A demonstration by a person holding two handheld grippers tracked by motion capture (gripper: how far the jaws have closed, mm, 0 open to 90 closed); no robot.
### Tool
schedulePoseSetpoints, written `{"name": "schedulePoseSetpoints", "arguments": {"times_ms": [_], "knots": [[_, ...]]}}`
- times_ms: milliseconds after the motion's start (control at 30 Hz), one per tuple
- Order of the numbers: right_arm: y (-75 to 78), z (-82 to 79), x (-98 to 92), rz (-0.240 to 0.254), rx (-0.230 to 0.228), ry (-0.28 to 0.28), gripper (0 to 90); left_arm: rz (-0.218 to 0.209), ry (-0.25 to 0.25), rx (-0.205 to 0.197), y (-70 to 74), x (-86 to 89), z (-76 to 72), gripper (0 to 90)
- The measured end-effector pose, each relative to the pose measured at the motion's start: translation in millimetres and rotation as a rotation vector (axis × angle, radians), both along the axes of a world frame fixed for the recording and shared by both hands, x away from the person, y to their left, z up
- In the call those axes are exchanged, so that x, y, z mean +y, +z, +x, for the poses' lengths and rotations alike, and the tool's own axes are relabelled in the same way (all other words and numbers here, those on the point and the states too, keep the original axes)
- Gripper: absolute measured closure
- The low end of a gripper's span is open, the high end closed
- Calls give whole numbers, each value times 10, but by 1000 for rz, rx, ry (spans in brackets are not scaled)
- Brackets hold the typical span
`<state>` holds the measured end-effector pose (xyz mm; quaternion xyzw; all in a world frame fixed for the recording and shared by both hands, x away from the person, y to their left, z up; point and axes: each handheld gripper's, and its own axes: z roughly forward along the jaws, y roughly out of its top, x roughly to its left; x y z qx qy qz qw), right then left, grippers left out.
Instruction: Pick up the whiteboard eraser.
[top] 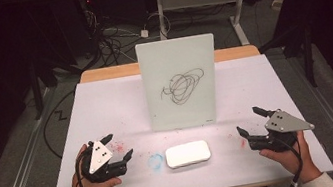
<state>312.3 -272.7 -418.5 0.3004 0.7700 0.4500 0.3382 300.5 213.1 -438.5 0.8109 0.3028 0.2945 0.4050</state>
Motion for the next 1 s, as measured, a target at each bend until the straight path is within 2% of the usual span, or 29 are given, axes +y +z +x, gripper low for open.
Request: {"name": "schedulePoseSetpoints", "arguments": {"times_ms": [167, 367, 400, 433, 467, 667, 767, 867, 900, 933, 967, 1000], "knots": [[-28, 36, 14, -13, 57, 55, 215, 6, -9, 24, -27, -19, 33, 206], [-9, 133, 116, -32, 159, 177, 207, 20, -11, 44, -89, -32, 43, 205], [-9, 133, 116, -32, 159, 177, 207, 20, -11, 44, -89, -32, 43, 205], [6, 155, 220, -59, 187, 238, 210, 26, -14, 52, -100, -38, 37, 206], [10, 167, 283, -78, 198, 270, 212, 31, -16, 53, -102, -45, 32, 206], [-34, 239, 662, -173, 274, 419, 217, 41, -25, 59, -117, -74, 42, 206], [-58, 262, 771, -200, 297, 448, 216, 46, -33, 70, -134, -82, 50, 205], [-108, 334, 979, -252, 332, 517, 212, 53, -34, 75, -140, -82, 52, 205], [-108, 334, 979, -252, 332, 517, 212, 52, -34, 74, -140, -77, 50, 205], [-141, 360, 1088, -277, 346, 534, 214, 50, -37, 76, -140, -72, 50, 206], [-141, 360, 1088, -277, 346, 534, 214, 47, -37, 78, -140, -69, 49, 206], [-171, 382, 1188, -297, 366, 548, 218, 48, -42, 80, -141, -65, 50, 205]]}}
